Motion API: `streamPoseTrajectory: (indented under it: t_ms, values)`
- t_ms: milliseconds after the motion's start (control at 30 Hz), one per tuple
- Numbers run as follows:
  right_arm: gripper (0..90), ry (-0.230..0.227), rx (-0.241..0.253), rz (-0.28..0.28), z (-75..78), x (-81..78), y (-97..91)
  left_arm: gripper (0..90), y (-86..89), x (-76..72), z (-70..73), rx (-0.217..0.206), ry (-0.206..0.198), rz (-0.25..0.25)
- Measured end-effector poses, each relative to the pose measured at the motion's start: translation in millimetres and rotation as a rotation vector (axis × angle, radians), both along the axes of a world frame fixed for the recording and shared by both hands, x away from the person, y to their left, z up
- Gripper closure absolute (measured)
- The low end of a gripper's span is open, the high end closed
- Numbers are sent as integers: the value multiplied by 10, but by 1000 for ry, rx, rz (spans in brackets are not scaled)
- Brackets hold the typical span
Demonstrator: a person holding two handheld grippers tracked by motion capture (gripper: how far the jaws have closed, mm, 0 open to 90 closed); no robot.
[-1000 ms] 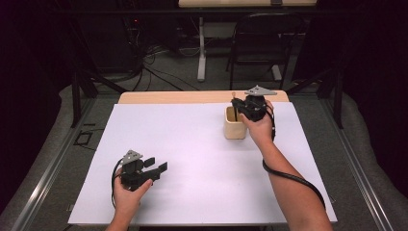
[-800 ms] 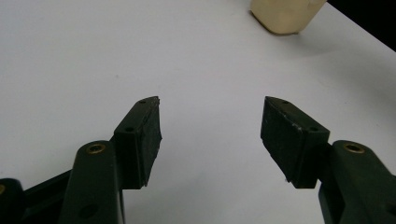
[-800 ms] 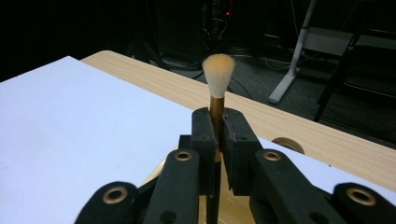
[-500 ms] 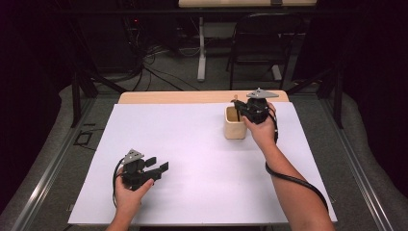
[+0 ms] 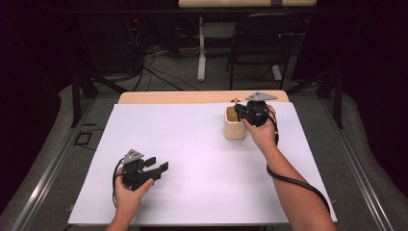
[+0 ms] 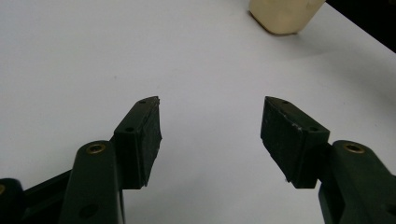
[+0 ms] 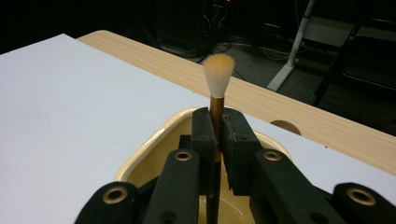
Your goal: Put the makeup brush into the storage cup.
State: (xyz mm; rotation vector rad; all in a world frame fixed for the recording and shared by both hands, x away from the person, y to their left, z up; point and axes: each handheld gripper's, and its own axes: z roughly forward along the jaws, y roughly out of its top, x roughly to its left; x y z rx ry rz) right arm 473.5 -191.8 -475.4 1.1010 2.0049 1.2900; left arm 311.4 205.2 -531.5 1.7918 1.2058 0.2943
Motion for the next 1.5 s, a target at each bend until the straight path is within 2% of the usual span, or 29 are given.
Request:
streamPoseTrajectory:
  t_ms: [333, 700, 1000, 1400, 1433, 1500]
  values:
    - [839, 18, 5, 1, -30, -16, -14, 382, 2, 1, 10, -1, -5, 1]
    - [839, 16, 9, 0, -42, -12, -21, 382, 5, 1, 16, -1, -3, -1]
    - [836, 12, -6, 4, -41, -13, -18, 382, 0, 0, 15, -1, -7, 1]
    - [706, 22, 0, 3, -79, -13, -30, 382, 1, 1, 16, -4, -8, 0]
    - [683, 30, -3, 5, -72, -18, -38, 382, 1, 0, 19, 2, -6, 1]
    - [625, 14, 8, -3, -73, -17, -43, 382, 4, 1, 21, 1, -4, -1]
